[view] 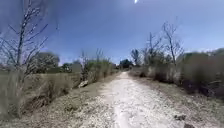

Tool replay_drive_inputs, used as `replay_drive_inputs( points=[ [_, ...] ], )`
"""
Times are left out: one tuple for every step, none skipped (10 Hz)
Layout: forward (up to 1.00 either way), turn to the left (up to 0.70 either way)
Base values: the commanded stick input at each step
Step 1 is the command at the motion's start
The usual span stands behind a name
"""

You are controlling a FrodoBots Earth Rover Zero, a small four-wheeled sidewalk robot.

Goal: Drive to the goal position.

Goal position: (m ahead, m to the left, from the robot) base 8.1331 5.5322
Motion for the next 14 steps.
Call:
replay_drive_inputs(
  points=[
    [0.50, -0.30],
    [0.50, 0.00],
    [0.50, 0.00],
    [0.50, 0.00],
    [0.50, 0.00],
    [0.50, 0.00],
    [0.50, 0.00],
    [0.50, 0.00],
    [0.50, 0.00],
    [0.50, 0.00],
    [0.50, 0.00],
    [0.50, 0.00],
    [0.50, 0.00],
    [0.50, 0.00]
  ],
)
